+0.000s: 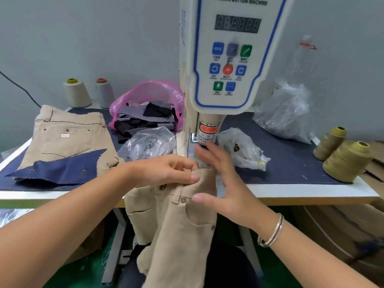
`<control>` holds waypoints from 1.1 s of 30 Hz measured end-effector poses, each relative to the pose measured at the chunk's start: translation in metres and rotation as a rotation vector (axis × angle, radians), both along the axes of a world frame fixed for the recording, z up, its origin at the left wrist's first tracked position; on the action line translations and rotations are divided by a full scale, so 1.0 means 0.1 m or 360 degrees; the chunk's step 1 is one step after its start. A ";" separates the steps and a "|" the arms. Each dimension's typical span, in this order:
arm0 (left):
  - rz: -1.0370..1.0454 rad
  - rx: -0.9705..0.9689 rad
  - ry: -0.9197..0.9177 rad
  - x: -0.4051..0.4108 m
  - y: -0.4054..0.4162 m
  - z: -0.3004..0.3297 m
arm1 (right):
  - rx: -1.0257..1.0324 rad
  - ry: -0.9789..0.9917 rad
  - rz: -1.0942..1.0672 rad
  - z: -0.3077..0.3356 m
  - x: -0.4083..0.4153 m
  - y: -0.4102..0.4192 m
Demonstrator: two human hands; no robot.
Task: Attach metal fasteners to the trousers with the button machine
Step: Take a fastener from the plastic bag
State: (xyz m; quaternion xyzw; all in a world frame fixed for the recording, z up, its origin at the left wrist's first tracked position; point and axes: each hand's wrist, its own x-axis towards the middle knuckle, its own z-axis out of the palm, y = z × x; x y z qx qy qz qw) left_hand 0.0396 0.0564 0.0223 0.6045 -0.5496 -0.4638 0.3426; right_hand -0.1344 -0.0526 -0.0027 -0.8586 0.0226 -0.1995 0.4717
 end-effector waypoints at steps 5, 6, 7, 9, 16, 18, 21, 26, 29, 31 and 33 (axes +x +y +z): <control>0.0118 -0.0084 -0.0016 0.03 -0.01 0.02 | 0.0210 0.0598 -0.0053 -0.18 0.00 -0.04; 0.0147 -0.0087 -0.0065 0.03 -0.02 -0.01 | 0.0237 0.0674 0.0016 -0.19 0.00 -0.06; 0.0173 -0.0090 -0.0113 0.02 -0.03 -0.05 | 0.0292 0.0734 0.0077 -0.20 0.00 -0.08; 0.0245 -0.0127 -0.0159 0.03 -0.07 -0.12 | 0.0470 0.0795 0.0101 -0.22 0.03 -0.18; 0.0441 -0.0100 -0.0110 0.12 -0.25 -0.30 | 0.1309 0.0357 -0.0098 -0.33 0.09 -0.56; 0.0324 -0.0015 -0.0144 0.15 -0.27 -0.36 | 0.1290 0.0282 -0.0179 -0.39 0.08 -0.58; 0.0257 0.0062 0.0021 0.21 -0.27 -0.43 | 0.1266 0.0274 -0.0213 -0.48 0.08 -0.59; 0.0485 -0.0010 0.0379 0.36 -0.32 -0.54 | 0.1170 0.0221 -0.0293 -0.42 0.32 -0.66; 0.0610 -0.0027 0.0512 0.43 -0.36 -0.58 | 0.1062 0.0161 -0.0435 -0.37 0.49 -0.76; 0.0655 -0.0020 0.0582 0.44 -0.37 -0.64 | 0.1045 0.0151 -0.0476 -0.41 0.56 -0.78; 0.0695 -0.0027 0.0667 0.45 -0.38 -0.72 | 0.1120 0.0152 -0.0493 -0.48 0.60 -0.78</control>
